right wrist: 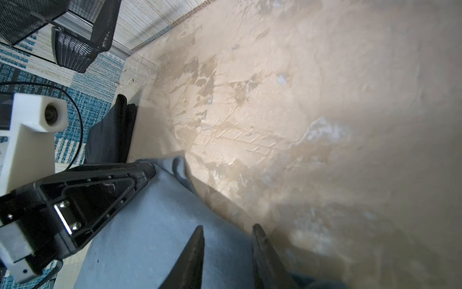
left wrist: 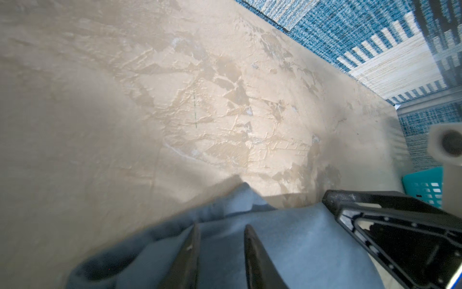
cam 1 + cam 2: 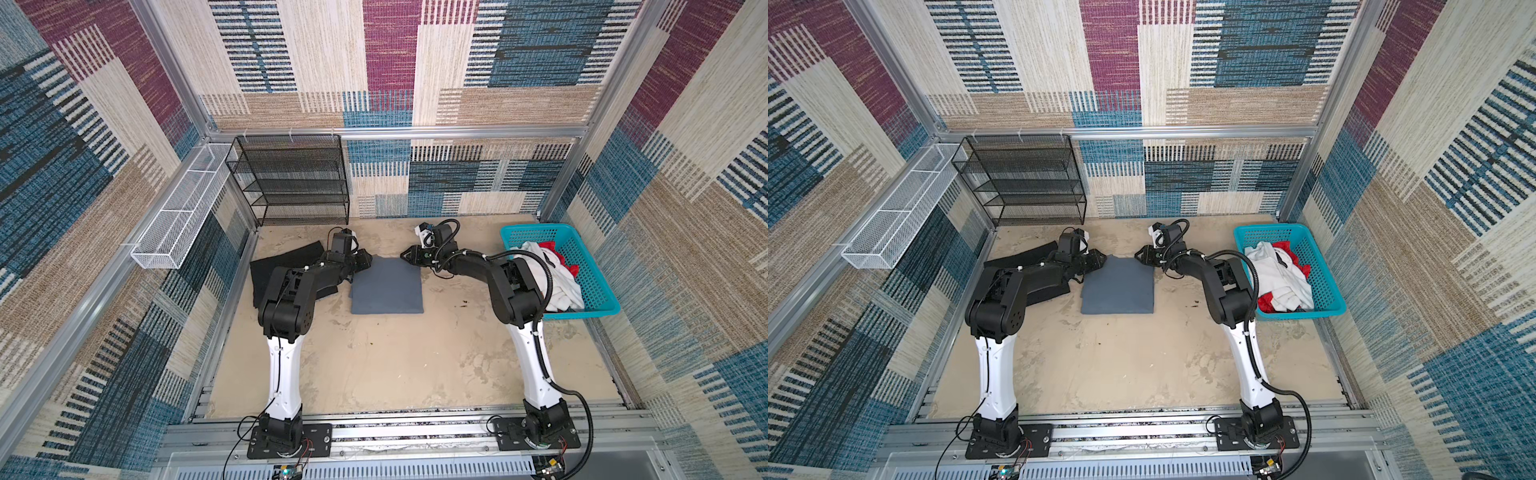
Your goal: Fold and stack the t-shirts
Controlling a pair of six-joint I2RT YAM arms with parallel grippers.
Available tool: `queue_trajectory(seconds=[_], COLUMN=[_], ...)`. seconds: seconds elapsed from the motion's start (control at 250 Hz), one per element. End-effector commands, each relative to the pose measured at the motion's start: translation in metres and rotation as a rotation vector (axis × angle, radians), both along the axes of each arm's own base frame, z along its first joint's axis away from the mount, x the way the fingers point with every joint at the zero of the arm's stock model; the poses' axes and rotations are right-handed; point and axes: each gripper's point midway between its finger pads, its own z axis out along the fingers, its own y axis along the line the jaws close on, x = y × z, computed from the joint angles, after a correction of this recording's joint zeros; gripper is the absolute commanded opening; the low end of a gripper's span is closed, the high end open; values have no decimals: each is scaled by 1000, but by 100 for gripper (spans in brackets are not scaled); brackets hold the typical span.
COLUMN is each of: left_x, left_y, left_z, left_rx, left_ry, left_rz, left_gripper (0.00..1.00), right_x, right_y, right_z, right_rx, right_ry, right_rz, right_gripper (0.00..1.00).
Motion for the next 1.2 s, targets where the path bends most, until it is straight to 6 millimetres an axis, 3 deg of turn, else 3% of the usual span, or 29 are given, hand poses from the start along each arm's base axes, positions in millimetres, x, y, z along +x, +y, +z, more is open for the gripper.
queue_trajectory(seconds=[0.0, 0.152, 0.284, 0.532, 0.744, 0.928, 1.196], left_x=[0, -7, -20, -17, -16, -24, -29], left_y=[11, 6, 3, -37, -25, -8, 7], left_z=[10, 45, 55, 43, 8, -11, -20], left_rx=[24, -28, -96, -236, -272, -221, -186], left_ry=[-7, -46, -41, -7, 41, 97, 116], left_rz=[33, 16, 36, 44, 174, 238, 245], left_gripper=[33, 33, 33, 32, 32, 31, 31], right_x=[3, 3, -10, -24, -13, -7, -10], right_y=[-11, -9, 0, 57, 82, 61, -12], right_z=[9, 50, 70, 68, 40, 15, 2], right_rx=[-60, -23, 38, 135, 209, 147, 116], right_ry=[-42, -105, -97, -49, 31, 52, 58], right_rz=[-22, -20, -1, 86, 81, 9, -93], right_gripper=[36, 37, 37, 37, 36, 36, 36])
